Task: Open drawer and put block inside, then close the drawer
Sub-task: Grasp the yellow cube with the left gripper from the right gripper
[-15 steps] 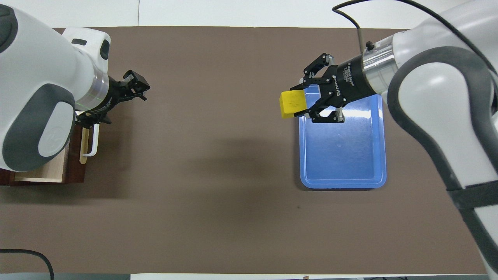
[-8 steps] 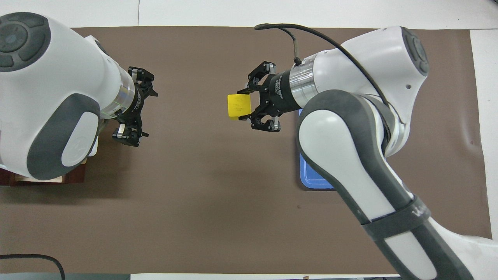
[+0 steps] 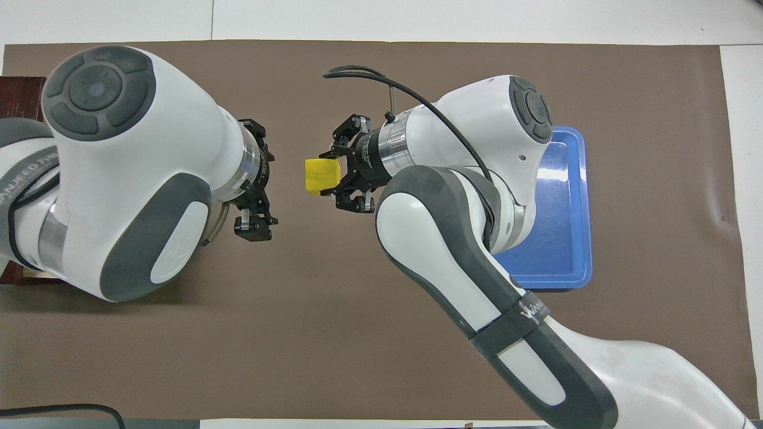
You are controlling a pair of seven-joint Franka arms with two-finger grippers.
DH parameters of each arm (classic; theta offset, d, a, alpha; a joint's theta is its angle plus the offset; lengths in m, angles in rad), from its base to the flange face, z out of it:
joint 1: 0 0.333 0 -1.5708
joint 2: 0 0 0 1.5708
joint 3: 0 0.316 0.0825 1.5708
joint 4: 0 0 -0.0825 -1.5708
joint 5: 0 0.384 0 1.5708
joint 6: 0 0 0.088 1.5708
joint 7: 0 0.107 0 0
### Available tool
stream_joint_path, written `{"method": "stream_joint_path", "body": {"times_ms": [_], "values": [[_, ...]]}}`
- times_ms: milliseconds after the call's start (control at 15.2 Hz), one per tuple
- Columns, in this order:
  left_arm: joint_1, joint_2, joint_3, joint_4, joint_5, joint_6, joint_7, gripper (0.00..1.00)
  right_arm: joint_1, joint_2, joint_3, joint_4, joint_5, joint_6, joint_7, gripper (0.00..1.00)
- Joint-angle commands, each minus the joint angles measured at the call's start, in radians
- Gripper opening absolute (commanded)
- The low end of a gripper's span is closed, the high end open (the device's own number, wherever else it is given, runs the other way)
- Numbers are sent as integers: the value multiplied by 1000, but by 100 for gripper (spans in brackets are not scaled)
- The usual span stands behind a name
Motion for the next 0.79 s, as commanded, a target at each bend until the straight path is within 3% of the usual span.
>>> {"method": "stream_joint_path", "body": {"times_ms": [0, 328, 525, 721], "values": [[-20, 9, 13, -2, -4, 26, -25, 100, -1, 15, 2, 35, 28, -11, 34, 0], [-58, 55, 14, 16, 46, 39, -77, 100, -7, 13, 2, 63, 33, -72, 43, 0], [-56, 109, 19, 110, 61, 18, -79, 100, -15, 9, 2, 75, 30, -95, 46, 0], [-58, 126, 20, 137, 84, -14, -79, 100, -18, 9, 1, 75, 31, -95, 46, 0]]}}
